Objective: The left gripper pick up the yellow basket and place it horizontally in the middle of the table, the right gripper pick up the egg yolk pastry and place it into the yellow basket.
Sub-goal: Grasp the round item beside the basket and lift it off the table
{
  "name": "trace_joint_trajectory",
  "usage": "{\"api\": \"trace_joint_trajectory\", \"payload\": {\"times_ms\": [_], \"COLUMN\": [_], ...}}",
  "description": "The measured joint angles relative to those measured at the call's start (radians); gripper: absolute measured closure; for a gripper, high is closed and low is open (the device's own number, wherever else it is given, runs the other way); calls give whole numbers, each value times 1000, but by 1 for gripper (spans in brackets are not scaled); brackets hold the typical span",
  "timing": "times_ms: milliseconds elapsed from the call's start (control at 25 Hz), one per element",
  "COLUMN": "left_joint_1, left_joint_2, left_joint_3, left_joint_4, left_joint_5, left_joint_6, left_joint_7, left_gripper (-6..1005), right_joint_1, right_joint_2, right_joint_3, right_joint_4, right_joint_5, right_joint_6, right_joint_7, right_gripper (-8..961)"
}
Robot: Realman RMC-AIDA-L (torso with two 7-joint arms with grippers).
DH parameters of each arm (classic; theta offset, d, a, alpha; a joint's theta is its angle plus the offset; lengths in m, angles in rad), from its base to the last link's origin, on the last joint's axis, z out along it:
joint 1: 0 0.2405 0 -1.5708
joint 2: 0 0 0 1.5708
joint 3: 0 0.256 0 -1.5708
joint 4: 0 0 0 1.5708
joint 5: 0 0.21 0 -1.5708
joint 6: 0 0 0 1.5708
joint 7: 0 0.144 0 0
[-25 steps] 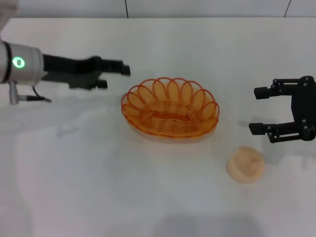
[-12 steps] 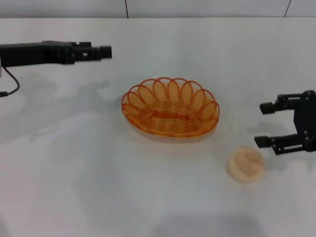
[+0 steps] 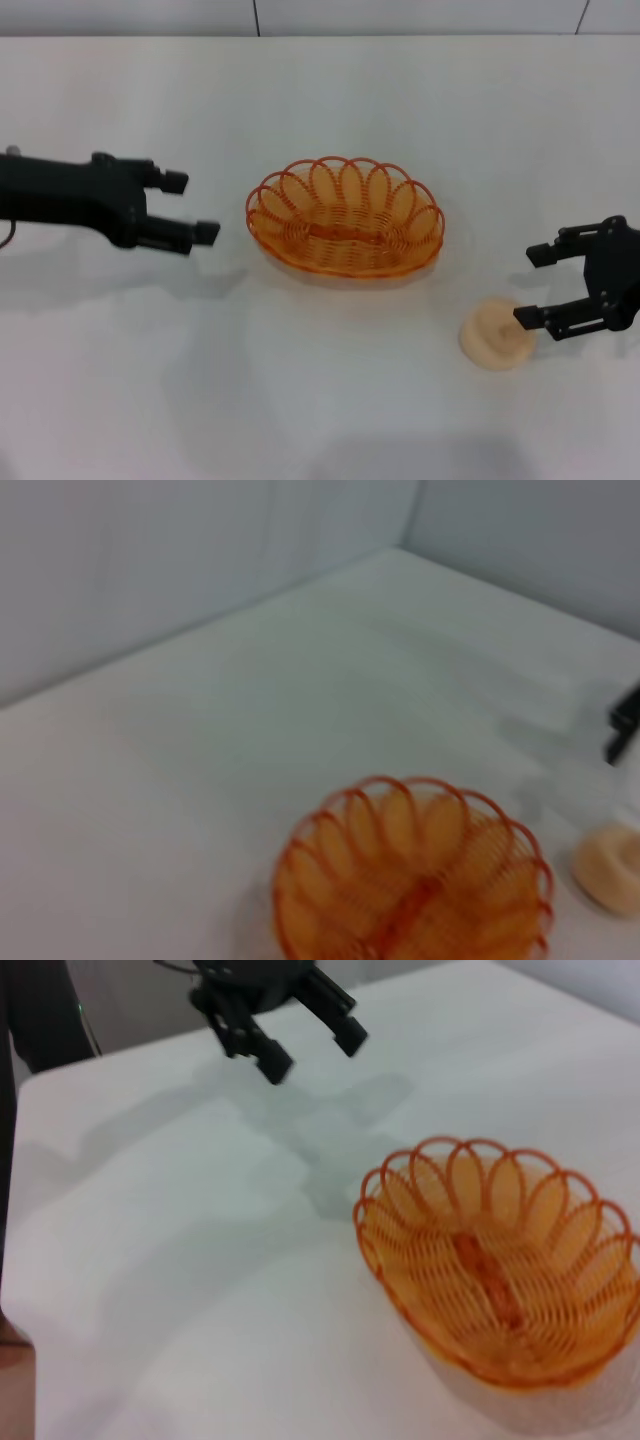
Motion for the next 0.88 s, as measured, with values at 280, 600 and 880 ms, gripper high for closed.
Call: {"api": "trace_joint_trajectory", "payload": {"times_ms": [280,600,880], "left_joint_1": [19,28,28], "left_joint_2": [-5,-16,-17], "left_joint_3": [11,11,10], "left_joint_4": [6,8,9], "left_joint_5": [4,4,3], "left_joint_6": [80,90,92], "left_joint_7": [29,26,23], "left_gripper": [107,107,107], "right_joint_1": [4,7,10], "right_joint_2": [0,0,0], "right_joint_3": [-68,-145,-173], "right_joint_4": [6,16,37], "right_joint_5": [-38,-43,-53], "right_joint_6": [48,130,180], "right_joint_7": [36,37,37], "right_gripper": [176,199,223]}}
